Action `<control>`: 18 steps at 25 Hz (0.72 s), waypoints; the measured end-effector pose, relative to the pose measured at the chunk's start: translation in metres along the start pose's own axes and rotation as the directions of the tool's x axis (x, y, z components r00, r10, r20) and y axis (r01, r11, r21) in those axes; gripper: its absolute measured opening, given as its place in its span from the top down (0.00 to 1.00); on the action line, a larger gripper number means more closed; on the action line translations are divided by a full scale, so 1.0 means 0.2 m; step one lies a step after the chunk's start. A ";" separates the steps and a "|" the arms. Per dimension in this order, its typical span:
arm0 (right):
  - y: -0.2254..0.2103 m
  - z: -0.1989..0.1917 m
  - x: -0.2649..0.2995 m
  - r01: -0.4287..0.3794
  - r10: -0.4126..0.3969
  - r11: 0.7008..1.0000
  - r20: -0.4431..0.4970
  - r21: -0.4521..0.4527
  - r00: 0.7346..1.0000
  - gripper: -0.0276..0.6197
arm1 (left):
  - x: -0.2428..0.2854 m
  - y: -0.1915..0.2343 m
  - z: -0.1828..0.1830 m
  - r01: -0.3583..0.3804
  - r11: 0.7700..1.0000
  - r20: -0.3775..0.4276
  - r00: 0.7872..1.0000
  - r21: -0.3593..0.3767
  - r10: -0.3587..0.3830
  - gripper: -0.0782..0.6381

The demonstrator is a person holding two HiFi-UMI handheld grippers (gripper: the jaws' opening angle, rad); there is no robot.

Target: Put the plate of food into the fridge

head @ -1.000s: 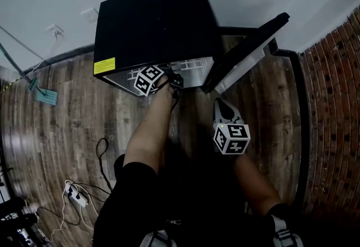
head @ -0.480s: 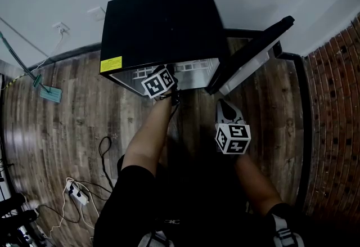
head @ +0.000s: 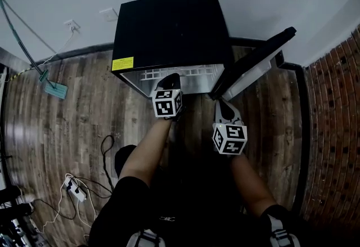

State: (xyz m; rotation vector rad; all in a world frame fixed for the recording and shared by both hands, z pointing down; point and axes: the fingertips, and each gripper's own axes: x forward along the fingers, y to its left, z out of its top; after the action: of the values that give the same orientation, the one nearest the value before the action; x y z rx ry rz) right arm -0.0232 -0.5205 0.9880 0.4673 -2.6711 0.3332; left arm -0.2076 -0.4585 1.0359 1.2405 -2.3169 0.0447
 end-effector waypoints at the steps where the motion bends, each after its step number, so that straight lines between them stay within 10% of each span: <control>1: 0.03 0.04 0.00 -0.005 0.005 1.000 0.016 -0.006 1.000 0.94 | -0.05 -0.03 0.02 0.018 1.000 0.000 1.000 0.012 -0.018 0.90; 8: 0.18 0.40 0.00 -0.016 0.018 1.000 0.110 -0.026 0.994 0.94 | -0.36 -0.24 0.34 0.098 0.991 0.061 0.993 0.089 -0.104 0.90; 18: 0.43 1.39 -0.41 0.003 0.000 1.000 0.130 -0.022 0.992 0.94 | -1.01 -0.52 1.33 0.161 0.980 0.130 0.976 0.119 -0.176 0.90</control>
State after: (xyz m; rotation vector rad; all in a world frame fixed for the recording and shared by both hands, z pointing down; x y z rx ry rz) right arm -0.0826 -0.5020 0.6912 0.5004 -2.7968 0.2815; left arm -0.1445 -0.4332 0.6932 1.5356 -2.3438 0.0248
